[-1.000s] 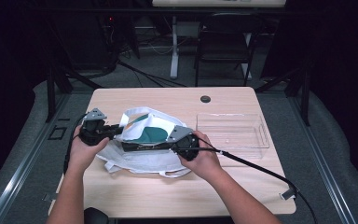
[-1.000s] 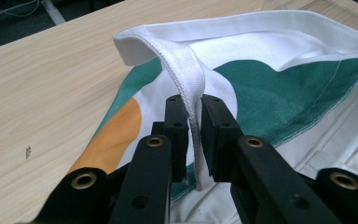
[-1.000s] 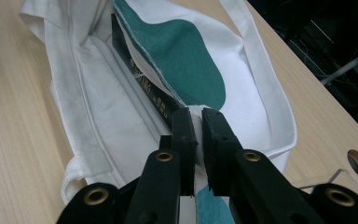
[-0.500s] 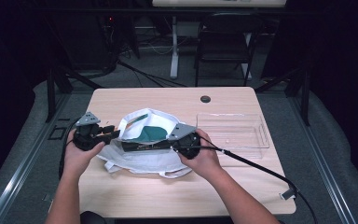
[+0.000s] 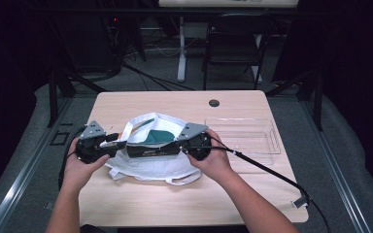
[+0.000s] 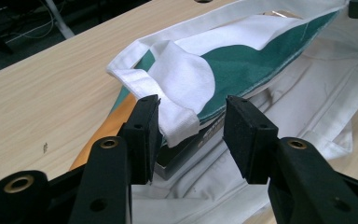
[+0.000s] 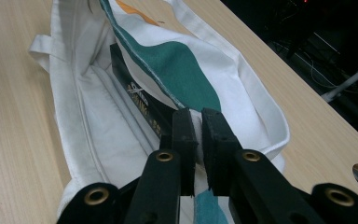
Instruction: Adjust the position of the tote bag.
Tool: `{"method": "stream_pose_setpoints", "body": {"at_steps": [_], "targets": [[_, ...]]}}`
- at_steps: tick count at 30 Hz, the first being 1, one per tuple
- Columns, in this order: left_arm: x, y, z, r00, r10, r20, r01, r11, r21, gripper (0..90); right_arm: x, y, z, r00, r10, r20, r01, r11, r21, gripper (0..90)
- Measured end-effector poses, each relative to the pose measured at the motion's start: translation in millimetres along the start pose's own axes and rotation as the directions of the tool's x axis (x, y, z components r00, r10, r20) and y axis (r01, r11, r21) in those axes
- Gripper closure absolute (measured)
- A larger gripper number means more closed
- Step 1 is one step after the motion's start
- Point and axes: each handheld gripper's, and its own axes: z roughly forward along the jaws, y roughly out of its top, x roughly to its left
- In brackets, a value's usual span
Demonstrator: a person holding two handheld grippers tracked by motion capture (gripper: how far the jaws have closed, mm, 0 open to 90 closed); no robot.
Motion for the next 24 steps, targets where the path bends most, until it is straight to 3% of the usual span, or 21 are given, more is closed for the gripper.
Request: {"method": "stream_pose_setpoints", "body": {"at_steps": [8, 11, 22, 24], "targets": [[-3.3, 8.9, 9.9, 0.9970, 0.077, -0.008, -0.077, 0.9954, 0.058, 48.3, -8.5, 2.6, -1.5, 0.9999, 0.012, -0.010, -0.012, 1.000, -0.009, 84.7], [-4.4, 13.4, 17.4, 0.9927, 0.118, -0.023, -0.115, 0.9886, 0.096, 46.7, -10.4, 3.5, -2.7, 0.9999, 0.014, -0.009, -0.014, 1.000, -0.011, 84.7], [-5.4, 15.4, 30.6, 0.9827, 0.178, -0.052, -0.168, 0.9739, 0.152, 42.5, -11.2, 3.7, -3.0, 0.9997, 0.024, -0.008, -0.025, 0.999, -0.022, 84.8], [-5.3, 14.2, 33.3, 0.9783, 0.198, -0.061, -0.185, 0.9666, 0.177, 42.5, -11.8, 4.4, -4.2, 0.9997, 0.023, -0.007, -0.023, 0.999, -0.021, 84.8]]}}
